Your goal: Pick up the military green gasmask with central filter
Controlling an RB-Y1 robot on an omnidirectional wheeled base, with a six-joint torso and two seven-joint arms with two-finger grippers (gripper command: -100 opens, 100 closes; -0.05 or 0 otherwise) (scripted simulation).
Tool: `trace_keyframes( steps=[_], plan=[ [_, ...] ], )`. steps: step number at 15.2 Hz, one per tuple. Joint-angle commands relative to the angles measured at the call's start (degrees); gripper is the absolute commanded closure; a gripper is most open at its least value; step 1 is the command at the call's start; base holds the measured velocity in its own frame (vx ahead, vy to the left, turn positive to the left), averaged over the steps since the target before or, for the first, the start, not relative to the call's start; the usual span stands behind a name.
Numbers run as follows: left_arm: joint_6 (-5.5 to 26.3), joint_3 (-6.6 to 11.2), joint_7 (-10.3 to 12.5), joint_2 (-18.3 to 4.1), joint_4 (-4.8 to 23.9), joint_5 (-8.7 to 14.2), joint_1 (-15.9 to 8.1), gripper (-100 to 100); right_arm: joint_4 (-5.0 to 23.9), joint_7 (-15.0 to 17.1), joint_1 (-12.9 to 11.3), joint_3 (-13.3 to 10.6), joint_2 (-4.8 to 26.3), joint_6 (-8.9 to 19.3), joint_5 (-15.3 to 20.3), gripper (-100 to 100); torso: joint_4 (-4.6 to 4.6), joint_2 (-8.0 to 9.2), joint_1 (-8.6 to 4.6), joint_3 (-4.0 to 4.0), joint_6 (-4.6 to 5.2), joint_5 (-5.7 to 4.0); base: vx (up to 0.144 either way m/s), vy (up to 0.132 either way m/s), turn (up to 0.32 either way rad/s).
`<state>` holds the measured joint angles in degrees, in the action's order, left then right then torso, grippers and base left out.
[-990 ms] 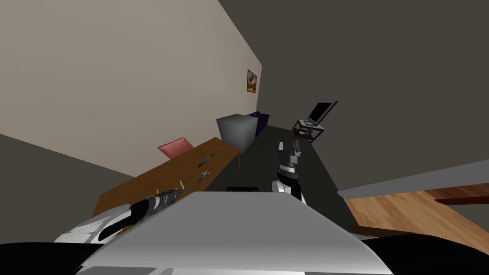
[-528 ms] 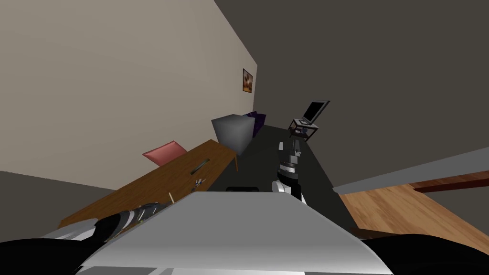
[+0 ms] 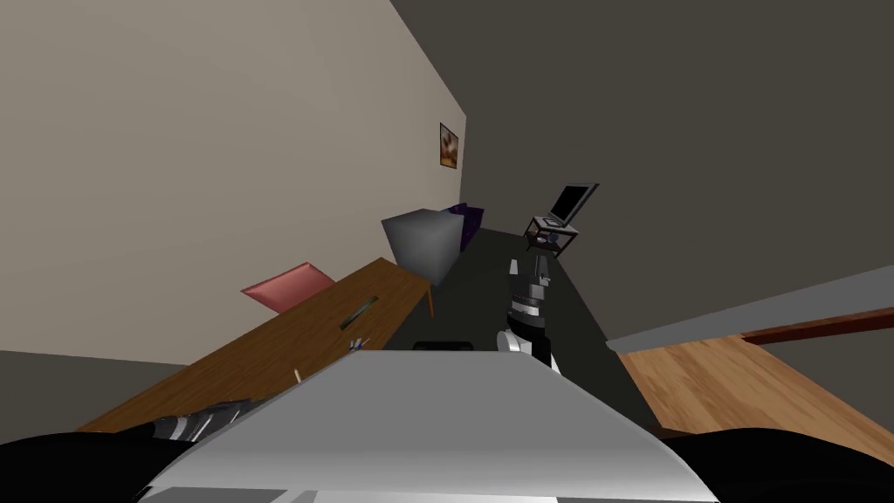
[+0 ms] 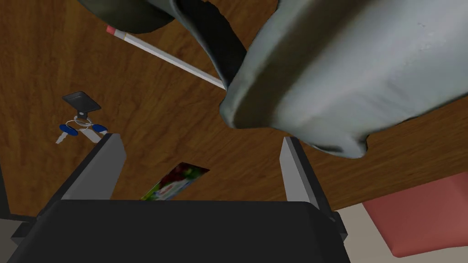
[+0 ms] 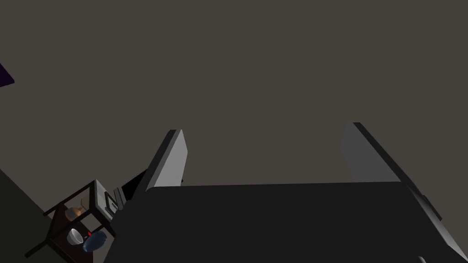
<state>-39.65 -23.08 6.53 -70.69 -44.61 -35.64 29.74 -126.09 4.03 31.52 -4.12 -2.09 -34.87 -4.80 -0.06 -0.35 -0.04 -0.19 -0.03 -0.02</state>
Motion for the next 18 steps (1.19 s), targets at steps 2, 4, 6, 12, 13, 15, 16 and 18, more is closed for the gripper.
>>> trace_keyframes(
  steps=[2, 4, 6, 12, 13, 15, 16, 18],
  plan=[
    [0.01, -0.85, 1.46, -2.42, 0.13, -0.32, 2.85, -100, 0.0, 0.0, 0.0, 0.0, 0.0, 0.0, 0.0, 0, -0.01, -0.02, 0.01, -0.01, 0.0, 0.01, 0.081, 0.013, -0.021],
    [-0.57, -1.74, 2.25, -3.67, 1.48, -0.72, 4.5, -100, 0.0, 0.0, 0.0, 0.0, 0.0, 0.0, 0.0, 0, -0.01, -0.02, 0.01, -0.02, -0.01, 0.0, 0.086, 0.012, -0.008],
    [-0.57, -1.74, 2.25, -3.67, 1.48, -0.72, 4.5, -100, 0.0, 0.0, 0.0, 0.0, 0.0, 0.0, 0.0, 0, 0.0, 0.0, -0.02, -0.01, 0.0, 0.01, 0.052, 0.001, 0.01],
    [1.61, -2.74, 5.07, -4.39, -1.42, -3.75, 6.8, -100, 0.0, 0.0, 0.0, 0.0, 0.0, 0.0, 0.0, 0, 0.04, 0.16, -0.06, 0.09, -0.03, 0.0, 0.041, -0.003, 0.074],
    [2.37, -2.71, 5.69, -4.36, -2.49, -4.65, 6.77, -100, 0.0, 0.0, 0.0, 0.01, 0.0, 0.0, 0.0, 0, 0.04, 0.17, 0.06, 0.1, -0.06, 0.03, 0.042, 0.058, 0.185],
    [3.88, -2.66, 6.94, -4.3, -4.63, -6.45, 6.71, -100, 0.0, 0.0, 0.0, 0.01, 0.01, 0.0, 0.0, 0, 0.04, 0.15, 0.2, 0.08, -0.02, 0.07, 0.043, 0.072, 0.13],
    [4.64, -2.64, 7.56, -4.27, -5.69, -7.35, 6.68, -100, 0.0, 0.0, 0.0, 0.01, 0.01, 0.0, 0.0, 0, 0.04, 0.14, 0.26, 0.08, -0.02, 0.08, 0.046, 0.077, 0.136],
    [5.39, -2.61, 8.18, -4.25, -6.76, -8.25, 6.65, -100, 0.0, 0.0, 0.0, 0.01, 0.01, 0.0, 0.0, 0, 0.03, 0.15, 0.26, 0.08, 0.0, 0.09, 0.033, 0.052, 0.058]
  ],
)
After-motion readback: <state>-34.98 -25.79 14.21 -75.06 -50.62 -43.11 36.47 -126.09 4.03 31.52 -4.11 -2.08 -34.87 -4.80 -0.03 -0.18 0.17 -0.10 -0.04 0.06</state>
